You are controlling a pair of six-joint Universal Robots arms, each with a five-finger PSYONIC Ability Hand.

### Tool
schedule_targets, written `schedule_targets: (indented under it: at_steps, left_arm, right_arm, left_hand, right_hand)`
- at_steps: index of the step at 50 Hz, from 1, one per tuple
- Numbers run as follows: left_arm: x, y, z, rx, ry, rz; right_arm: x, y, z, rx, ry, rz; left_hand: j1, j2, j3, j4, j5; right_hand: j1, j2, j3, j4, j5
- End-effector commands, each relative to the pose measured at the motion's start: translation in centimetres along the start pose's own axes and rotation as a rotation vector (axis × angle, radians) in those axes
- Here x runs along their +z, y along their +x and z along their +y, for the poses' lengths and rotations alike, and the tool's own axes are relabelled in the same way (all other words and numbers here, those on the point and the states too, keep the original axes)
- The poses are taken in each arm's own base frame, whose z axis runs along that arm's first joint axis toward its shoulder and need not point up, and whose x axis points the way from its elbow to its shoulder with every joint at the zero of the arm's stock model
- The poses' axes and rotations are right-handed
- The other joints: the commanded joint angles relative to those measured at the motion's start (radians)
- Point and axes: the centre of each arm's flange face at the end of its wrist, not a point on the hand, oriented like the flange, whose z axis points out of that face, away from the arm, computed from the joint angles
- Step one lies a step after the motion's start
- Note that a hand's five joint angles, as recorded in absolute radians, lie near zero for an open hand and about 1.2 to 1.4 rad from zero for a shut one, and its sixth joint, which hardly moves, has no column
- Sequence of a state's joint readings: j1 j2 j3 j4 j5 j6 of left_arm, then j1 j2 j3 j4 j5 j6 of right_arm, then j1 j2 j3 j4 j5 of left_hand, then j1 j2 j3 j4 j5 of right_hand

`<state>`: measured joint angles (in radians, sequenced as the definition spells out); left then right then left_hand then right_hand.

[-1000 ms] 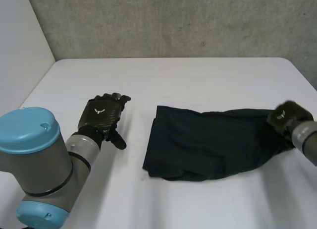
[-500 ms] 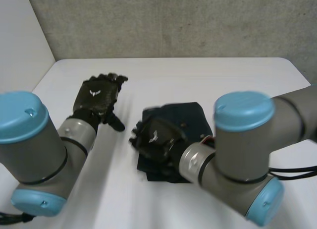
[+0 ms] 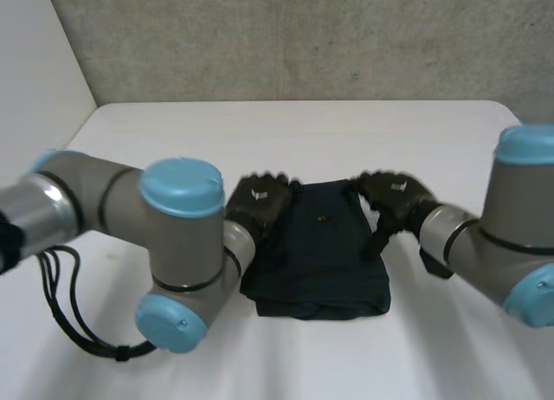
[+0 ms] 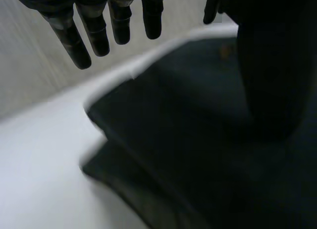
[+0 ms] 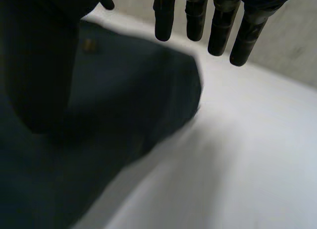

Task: Fold the shorts.

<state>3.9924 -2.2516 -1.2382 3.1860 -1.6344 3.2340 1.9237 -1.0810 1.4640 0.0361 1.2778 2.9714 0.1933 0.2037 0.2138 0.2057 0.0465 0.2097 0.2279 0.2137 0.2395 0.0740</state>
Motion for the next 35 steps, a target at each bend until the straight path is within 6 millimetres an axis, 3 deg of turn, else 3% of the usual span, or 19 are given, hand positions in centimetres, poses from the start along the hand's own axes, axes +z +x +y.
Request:
schedule_targets:
  at_steps: [1,6,11,14,18,19,22,23,25,27,30,35]
  left_arm:
    - [0.2,-0.3,4.0,0.055,-0.174,-0.065]
    - [-0.3,-0.3,3.9,0.120,-0.191,-0.080]
    - [-1.0,-0.1,1.6,0.124,-0.133,-0.072]
    - [-2.2,-0.9,-1.9,0.106,-0.043,-0.096]
    - [-3.8,-2.2,-6.1,0.085,0.070,-0.135]
    - [-4.5,-3.4,-7.9,0.075,0.115,-0.167]
    - [-6.1,-5.9,-10.9,0.051,0.185,-0.230]
    - [-7.9,-7.5,-13.2,0.031,0.229,-0.271]
    - [-9.5,-8.7,-14.7,0.011,0.248,-0.302]
    - [-10.8,-10.2,-15.6,-0.009,0.232,-0.332]
    - [-11.9,-11.6,-15.3,-0.025,0.152,-0.347]
    - [-13.1,-11.9,-15.3,-0.037,0.141,-0.335]
  right_arm:
    - [1.9,-0.4,3.5,-0.071,-0.096,-0.026]
    - [1.7,-0.1,2.8,-0.141,-0.084,0.002]
    - [0.3,0.3,-0.4,-0.183,0.005,0.034]
    - [-0.5,0.2,-2.2,-0.191,0.067,0.044]
    - [-2.5,0.7,-6.4,-0.201,0.216,0.124]
    - [-3.6,1.3,-8.2,-0.190,0.278,0.189]
    - [-5.8,2.4,-11.1,-0.150,0.364,0.329]
    - [-6.2,2.7,-11.6,-0.141,0.377,0.358]
    - [-7.1,3.0,-12.3,-0.131,0.386,0.404]
    - [-8.2,3.2,-12.7,-0.122,0.364,0.447]
    - [-9.1,3.2,-13.0,-0.115,0.326,0.451]
    - [-9.7,2.9,-13.2,-0.108,0.298,0.437]
  left_hand:
    - [0.023,0.013,0.003,0.011,-0.005]
    - [0.017,0.007,-0.003,0.005,-0.010]
    - [0.011,0.001,-0.009,-0.001,-0.016]
    - [0.006,-0.005,-0.015,-0.007,-0.022]
    - [0.003,-0.008,-0.018,-0.010,-0.025]
    - [0.006,-0.005,-0.015,-0.007,-0.022]
    - [0.020,0.010,0.000,0.008,-0.008]
    - [0.029,0.018,0.008,0.017,0.001]
    - [0.038,0.027,0.017,0.025,0.010]
    - [0.038,0.027,0.017,0.025,0.010]
    - [0.038,0.027,0.017,0.025,0.010]
    - [0.020,0.010,0.000,0.008,-0.008]
  right_hand:
    - [-0.035,-0.053,-0.039,-0.065,-0.074]
    - [-0.035,-0.053,-0.039,-0.065,-0.074]
    - [-0.035,-0.053,-0.039,-0.065,-0.074]
    - [-0.035,-0.053,-0.039,-0.065,-0.074]
    - [-0.035,-0.053,-0.039,-0.065,-0.074]
    - [-0.035,-0.053,-0.039,-0.065,-0.074]
    - [-0.035,-0.053,-0.039,-0.065,-0.074]
    - [-0.035,-0.053,-0.039,-0.065,-0.074]
    - [-0.035,-0.053,-0.039,-0.065,-0.074]
    - [-0.035,-0.053,-0.039,-0.065,-0.074]
    - [-0.035,-0.053,-0.039,-0.065,-0.074]
    - [-0.035,-0.053,-0.039,-0.065,-0.074]
